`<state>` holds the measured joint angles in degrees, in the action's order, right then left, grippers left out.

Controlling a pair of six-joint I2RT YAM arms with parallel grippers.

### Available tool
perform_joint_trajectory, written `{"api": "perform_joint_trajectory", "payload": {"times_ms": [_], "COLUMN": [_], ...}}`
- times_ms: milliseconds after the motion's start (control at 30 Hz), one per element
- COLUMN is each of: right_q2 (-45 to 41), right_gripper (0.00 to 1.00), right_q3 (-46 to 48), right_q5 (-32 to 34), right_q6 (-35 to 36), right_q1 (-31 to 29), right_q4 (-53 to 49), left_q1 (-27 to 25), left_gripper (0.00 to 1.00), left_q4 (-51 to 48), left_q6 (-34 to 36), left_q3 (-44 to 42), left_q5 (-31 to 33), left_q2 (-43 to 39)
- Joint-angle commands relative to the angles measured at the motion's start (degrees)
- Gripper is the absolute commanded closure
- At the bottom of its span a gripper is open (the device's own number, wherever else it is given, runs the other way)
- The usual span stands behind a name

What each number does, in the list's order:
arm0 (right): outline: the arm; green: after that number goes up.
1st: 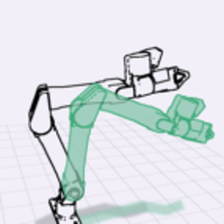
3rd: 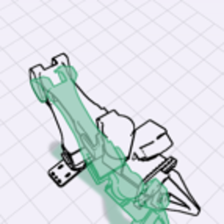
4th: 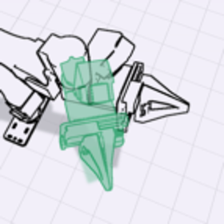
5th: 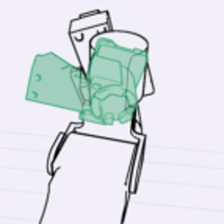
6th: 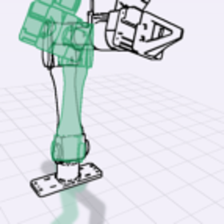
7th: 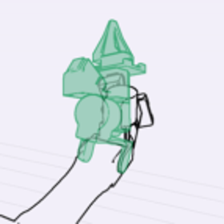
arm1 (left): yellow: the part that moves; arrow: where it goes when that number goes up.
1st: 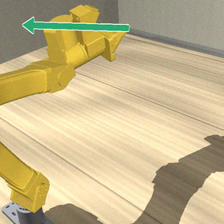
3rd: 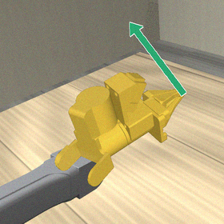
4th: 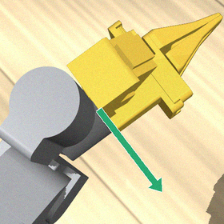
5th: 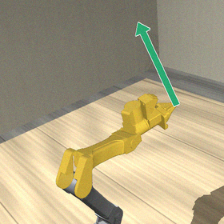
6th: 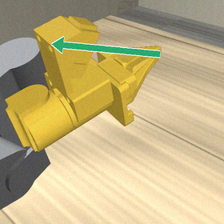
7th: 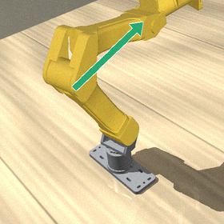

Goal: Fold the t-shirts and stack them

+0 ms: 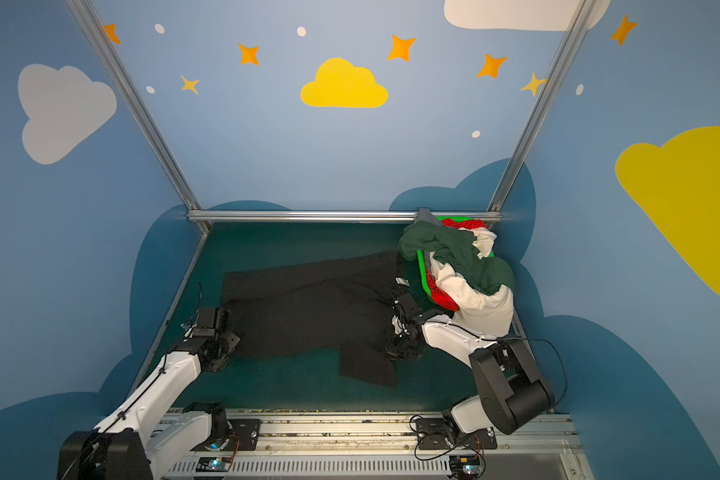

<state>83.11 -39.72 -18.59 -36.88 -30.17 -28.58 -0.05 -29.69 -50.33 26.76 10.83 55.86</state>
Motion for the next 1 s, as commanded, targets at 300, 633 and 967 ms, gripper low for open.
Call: {"api": "perform_joint_trajectory", "payload": {"times_ms": [300,633,967], "right_q2": [-6.1,-3.4,5.1], "right_gripper": [1.0,1.0,1.0], "right_q3": [-4.8,-17.7,-28.2], "right_q5": [4.4,9.1,10.0], "right_q6": [-6.4,-5.4,-3.8], "right_q1": [-0.2,0.8,1.8], "right_q4": [-5.2,-9.1,-8.9], "left_q1": [1.6,4.1,5.8], "left_gripper": [0.96,0.96,0.96], "left_q4": [-1.4,1.5,2.6], "left_q6": [3.2,4.9,5.0], "left_q3": [3.2,5.6,9.1], "left_q5": [-1.3,-3.0,-6.1], "left_q2": [1.5,5.3,11.2]}}
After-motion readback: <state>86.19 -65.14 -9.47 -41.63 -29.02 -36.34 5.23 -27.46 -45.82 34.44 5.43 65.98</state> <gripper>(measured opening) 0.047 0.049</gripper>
